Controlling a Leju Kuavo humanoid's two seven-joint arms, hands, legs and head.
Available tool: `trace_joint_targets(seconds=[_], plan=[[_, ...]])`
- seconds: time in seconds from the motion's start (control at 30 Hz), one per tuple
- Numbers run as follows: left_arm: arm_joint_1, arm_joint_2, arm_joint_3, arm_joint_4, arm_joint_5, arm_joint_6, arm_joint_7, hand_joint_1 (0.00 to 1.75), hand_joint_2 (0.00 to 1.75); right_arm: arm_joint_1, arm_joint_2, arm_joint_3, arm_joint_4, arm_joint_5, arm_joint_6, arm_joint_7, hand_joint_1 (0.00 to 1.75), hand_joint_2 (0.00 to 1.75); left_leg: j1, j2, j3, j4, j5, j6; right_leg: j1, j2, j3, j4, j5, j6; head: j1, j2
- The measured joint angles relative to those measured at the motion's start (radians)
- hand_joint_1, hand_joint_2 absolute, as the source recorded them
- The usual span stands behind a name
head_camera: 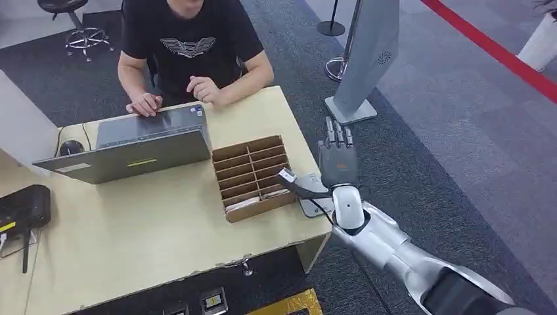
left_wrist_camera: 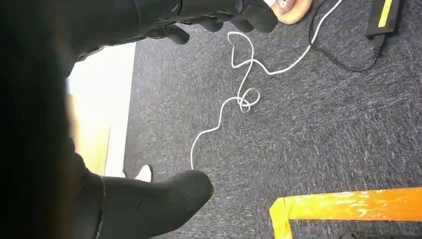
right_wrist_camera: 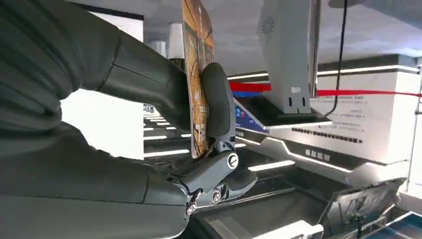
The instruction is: Pass the card to the sensor for recognition and then transmit it.
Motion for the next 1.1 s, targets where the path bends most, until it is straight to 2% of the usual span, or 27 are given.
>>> trace_joint_targets(seconds=[0.33, 0.77, 1.1], plan=[[0.000, -0.001, 0.023, 0.000, -0.017, 0.000, 0.000, 0.00, 1.75, 0.004, 0.008, 0.015, 0.097, -0.046, -0.003, -0.030, 1.75, 1.75, 0.000, 0.000, 0.000, 0.000, 0.000, 0.000, 0.000, 0.000, 0.000, 0.000, 0.000, 0.000, 0.000, 0.000], [0.000, -0.006, 0.031, 0.000, -0.027, 0.000, 0.000, 0.00, 1.75, 0.006, 0.045, 0.062, 0.151, -0.075, -0.074, -0.047, 1.75, 1.75, 0.000, 0.000, 0.000, 0.000, 0.000, 0.000, 0.000, 0.000, 0.000, 0.000, 0.000, 0.000, 0.000, 0.000], [0.000, -0.006, 0.031, 0.000, -0.027, 0.000, -0.001, 0.00, 1.75, 0.066, 0.045, 0.068, 0.024, -0.089, -0.088, -0.016, 1.75, 1.75, 0.000, 0.000, 0.001, 0.000, 0.000, 0.000, 0.000, 0.001, 0.000, 0.000, 0.000, 0.000, 0.000, 0.000]])
